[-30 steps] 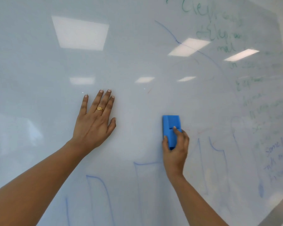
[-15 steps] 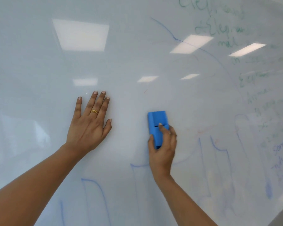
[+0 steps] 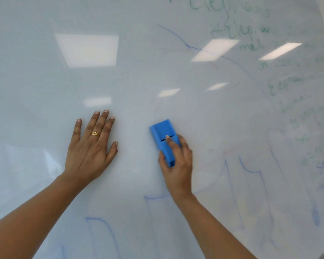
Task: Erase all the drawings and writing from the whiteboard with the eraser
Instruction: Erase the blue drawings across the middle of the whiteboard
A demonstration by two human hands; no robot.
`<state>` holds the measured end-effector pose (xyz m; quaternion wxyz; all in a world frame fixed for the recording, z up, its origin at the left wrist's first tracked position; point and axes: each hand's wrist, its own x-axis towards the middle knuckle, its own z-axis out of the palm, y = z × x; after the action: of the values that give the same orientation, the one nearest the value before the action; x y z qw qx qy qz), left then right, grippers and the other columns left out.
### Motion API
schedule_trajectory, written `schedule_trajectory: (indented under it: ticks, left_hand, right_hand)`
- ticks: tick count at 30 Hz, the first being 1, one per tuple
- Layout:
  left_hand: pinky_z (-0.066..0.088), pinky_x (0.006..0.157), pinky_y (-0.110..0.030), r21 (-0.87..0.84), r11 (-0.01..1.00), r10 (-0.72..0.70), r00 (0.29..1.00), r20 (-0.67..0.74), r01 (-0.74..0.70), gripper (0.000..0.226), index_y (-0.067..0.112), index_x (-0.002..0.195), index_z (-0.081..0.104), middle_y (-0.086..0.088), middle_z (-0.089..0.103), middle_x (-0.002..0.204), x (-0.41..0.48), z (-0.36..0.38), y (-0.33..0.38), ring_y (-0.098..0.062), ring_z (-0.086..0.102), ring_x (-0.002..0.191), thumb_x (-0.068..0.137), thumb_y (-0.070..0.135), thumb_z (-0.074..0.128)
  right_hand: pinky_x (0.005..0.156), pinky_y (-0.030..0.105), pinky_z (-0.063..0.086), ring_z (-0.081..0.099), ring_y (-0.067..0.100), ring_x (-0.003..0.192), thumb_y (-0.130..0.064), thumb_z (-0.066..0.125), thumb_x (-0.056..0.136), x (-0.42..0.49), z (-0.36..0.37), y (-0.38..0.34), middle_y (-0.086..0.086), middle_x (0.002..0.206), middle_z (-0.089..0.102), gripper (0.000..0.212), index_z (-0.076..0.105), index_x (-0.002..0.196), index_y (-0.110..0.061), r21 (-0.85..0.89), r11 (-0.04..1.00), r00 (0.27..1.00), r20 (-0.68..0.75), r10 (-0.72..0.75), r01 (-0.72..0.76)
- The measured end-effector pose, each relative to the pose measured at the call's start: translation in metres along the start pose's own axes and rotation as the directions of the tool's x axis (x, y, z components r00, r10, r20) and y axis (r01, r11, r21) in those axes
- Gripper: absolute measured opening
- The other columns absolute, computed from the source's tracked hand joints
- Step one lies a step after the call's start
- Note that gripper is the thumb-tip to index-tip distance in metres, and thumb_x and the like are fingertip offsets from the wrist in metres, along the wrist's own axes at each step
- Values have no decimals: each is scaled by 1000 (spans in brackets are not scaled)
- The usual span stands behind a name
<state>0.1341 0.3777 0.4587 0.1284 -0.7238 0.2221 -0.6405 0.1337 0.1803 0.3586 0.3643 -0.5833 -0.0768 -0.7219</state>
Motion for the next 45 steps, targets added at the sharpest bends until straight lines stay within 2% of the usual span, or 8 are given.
schedule_trajectory:
  ticks: [5,10,13,18,24,31,38,45]
  left_hand:
    - [9,113,-42,17,1000,-5,1000,27,4,63,5,141,36,-13,30,150,10,-2,-4,-22,21,139,92,42,27]
    - [4,114,-36,20,999,-42,999,17,42,64,5,141,36,-12,28,151,24,-3,-5,-21,18,139,91,43,28]
    - [4,113,-37,18,997,-79,997,11,78,65,4,142,36,-11,28,151,33,-3,-7,-22,20,140,91,44,28]
    - [2,114,-34,24,994,-104,995,3,104,66,5,142,35,-11,29,151,40,-3,-6,-22,22,139,91,45,28]
    - [3,114,-35,40,994,-106,994,14,105,67,5,143,33,-10,29,150,41,-3,-6,-19,19,139,91,47,25]
    - [2,113,-34,44,991,-129,992,-14,129,66,4,141,38,-11,31,150,53,-2,-3,-21,21,138,90,45,29]
    - [8,111,-40,64,984,-163,985,-49,166,66,3,140,38,-11,32,149,74,4,2,-24,28,138,90,45,29]
    - [7,111,-43,60,967,-242,966,-85,248,68,2,141,36,-13,33,149,87,10,16,-26,28,138,90,45,27]
  right_hand:
    - [90,21,34,44,24,120,-15,64,86,40,-27,40,9,137,45,43,55,128,-18,18,945,932,-162,326,-327]
    - [87,17,31,44,24,118,-16,62,88,66,-20,37,6,140,42,44,52,130,-18,26,923,902,-204,380,-383]
    - [91,19,34,44,24,115,-19,61,88,70,0,9,8,142,41,45,51,132,-20,37,965,957,-120,263,-260]
    - [82,34,47,55,27,95,-33,48,84,65,41,-51,12,132,51,45,56,126,-19,48,990,990,51,-134,132]
    - [77,36,50,57,27,93,-32,48,82,94,50,-62,11,130,54,44,58,123,-18,47,966,958,125,-258,254]
    - [88,40,46,56,40,97,-24,60,80,132,23,-7,19,128,54,44,61,122,-14,45,999,998,-57,-14,16]
    - [95,28,34,43,29,120,-19,60,88,155,-21,61,9,138,44,46,49,133,-17,40,943,924,-192,332,-330]
    - [97,39,36,41,33,115,-19,56,90,168,5,32,12,143,38,49,43,138,-17,5,973,967,-118,228,-229]
